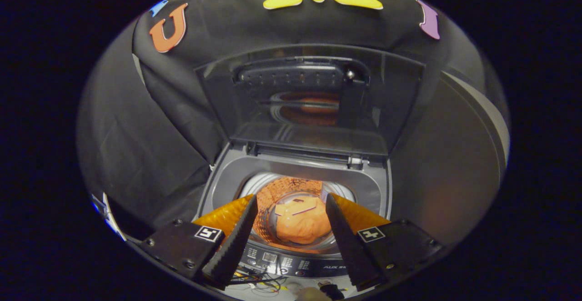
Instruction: Put the clothes into the washing machine and then close the washing machine lid.
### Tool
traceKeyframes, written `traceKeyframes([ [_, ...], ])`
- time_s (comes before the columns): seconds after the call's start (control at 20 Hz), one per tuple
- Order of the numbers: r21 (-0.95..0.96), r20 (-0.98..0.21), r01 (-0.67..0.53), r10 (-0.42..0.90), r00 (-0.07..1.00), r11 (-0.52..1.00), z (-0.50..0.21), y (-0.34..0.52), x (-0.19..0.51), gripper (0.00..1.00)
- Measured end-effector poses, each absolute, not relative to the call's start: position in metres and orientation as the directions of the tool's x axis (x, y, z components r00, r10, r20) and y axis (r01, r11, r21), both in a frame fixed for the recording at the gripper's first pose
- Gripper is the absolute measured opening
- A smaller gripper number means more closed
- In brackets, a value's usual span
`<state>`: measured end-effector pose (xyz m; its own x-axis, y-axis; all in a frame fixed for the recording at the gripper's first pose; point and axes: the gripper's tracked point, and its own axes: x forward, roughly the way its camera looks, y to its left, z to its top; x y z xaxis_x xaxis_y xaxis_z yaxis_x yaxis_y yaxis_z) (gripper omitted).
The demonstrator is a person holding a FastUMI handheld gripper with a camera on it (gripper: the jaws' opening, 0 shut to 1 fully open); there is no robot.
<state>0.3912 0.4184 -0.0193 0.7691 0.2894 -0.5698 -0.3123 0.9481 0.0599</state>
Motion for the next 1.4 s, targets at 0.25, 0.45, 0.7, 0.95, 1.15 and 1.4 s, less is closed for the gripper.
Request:
traceKeyframes([
  [0.25, 0.052, -0.462, -0.333, 0.318, 0.828, 0.942, 0.045, 0.422, 0.385, 0.94],
  [0.45, 0.054, -0.378, -0.347, 0.341, 0.861, 0.936, 0.099, 0.431, 0.388, 0.94],
  [0.7, 0.092, -0.327, -0.308, 0.321, 0.889, 0.947, 0.145, 0.438, 0.404, 0.94],
  [0.95, 0.098, -0.295, -0.269, 0.286, 0.912, 0.958, 0.182, 0.439, 0.441, 0.94],
  [1.15, 0.096, -0.301, -0.218, 0.237, 0.924, 0.971, 0.191, 0.435, 0.469, 0.94],
  [1.4, 0.091, -0.345, -0.175, 0.196, 0.918, 0.98, 0.177, 0.437, 0.503, 0.93],
])
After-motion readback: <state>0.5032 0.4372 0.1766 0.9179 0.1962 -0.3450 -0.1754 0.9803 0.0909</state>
